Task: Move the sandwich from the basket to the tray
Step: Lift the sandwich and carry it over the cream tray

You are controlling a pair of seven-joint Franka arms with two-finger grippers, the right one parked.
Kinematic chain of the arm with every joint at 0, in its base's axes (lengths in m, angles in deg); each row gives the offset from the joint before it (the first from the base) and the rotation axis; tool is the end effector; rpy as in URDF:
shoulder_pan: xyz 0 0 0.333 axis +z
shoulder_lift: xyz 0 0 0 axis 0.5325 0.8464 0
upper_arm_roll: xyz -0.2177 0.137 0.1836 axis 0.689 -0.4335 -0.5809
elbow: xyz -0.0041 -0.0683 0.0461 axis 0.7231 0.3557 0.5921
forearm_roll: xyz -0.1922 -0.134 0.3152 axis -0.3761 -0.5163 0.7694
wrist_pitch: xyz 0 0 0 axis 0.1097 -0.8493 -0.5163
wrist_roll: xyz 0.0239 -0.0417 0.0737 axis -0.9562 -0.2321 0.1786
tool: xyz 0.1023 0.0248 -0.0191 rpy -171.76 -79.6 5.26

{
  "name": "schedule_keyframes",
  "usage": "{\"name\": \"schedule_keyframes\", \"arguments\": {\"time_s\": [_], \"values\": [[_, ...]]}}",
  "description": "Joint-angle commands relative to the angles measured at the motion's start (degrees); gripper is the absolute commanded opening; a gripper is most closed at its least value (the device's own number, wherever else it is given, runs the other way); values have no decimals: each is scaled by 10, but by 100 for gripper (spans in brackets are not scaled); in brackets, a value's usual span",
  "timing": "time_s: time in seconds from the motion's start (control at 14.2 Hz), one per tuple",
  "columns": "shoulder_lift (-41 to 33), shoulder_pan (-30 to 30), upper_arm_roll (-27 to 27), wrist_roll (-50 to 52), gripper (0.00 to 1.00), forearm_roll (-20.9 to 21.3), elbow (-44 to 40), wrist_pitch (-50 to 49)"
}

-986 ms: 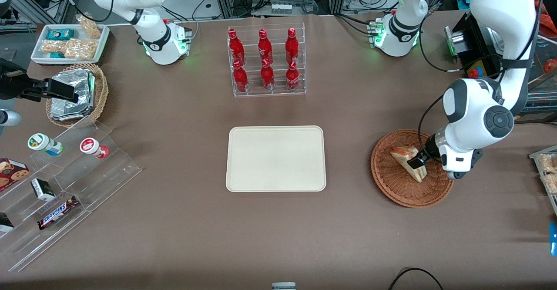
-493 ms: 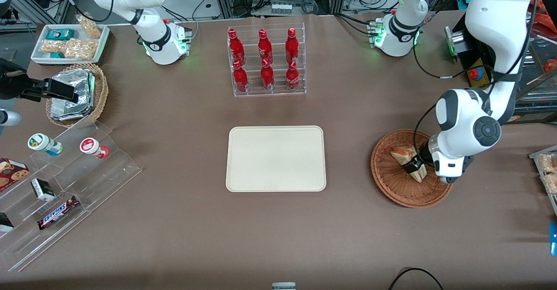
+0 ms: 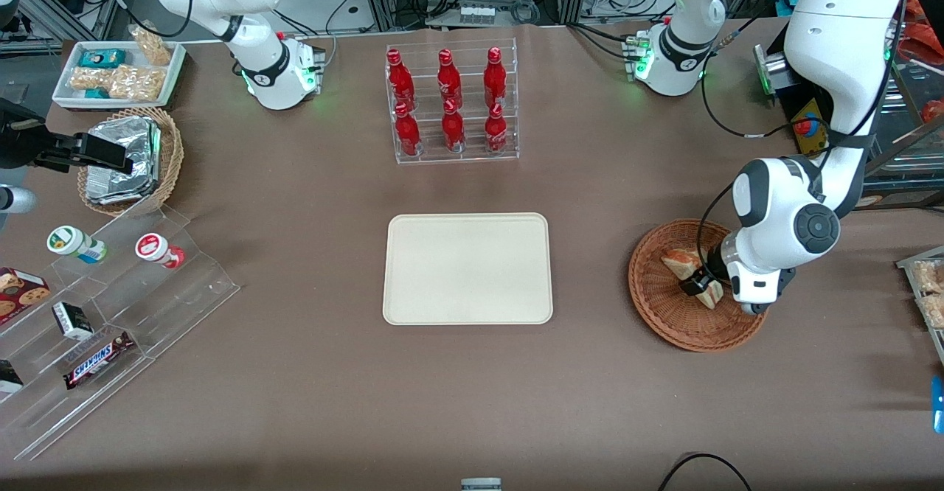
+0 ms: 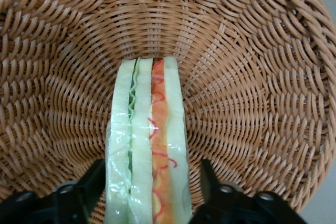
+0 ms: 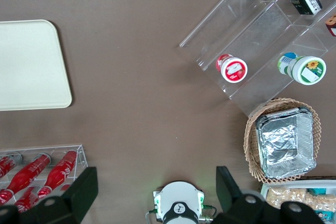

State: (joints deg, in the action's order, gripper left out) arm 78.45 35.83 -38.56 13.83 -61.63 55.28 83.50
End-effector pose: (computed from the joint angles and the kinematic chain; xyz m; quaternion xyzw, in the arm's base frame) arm 0.5891 -0.0453 0.2331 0.9294 0.3632 -0.0587 0.0281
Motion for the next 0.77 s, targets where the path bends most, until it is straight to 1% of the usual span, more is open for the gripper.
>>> {"name": "schedule_keyframes", "arguments": {"time_s": [0.0, 0.14, 0.35, 0.49, 0.63, 0.7], "values": [[-12, -1, 0, 7, 13, 5, 2, -1], [-35, -3, 0, 3, 9, 6, 3, -12], [-80, -45, 0, 3, 7, 6, -6, -80], [-108, -105, 0, 3, 7, 11, -8, -101], [-99, -194, 0, 4, 7, 19, -28, -101], [-82, -226, 0, 5, 8, 26, -43, -100]]}}
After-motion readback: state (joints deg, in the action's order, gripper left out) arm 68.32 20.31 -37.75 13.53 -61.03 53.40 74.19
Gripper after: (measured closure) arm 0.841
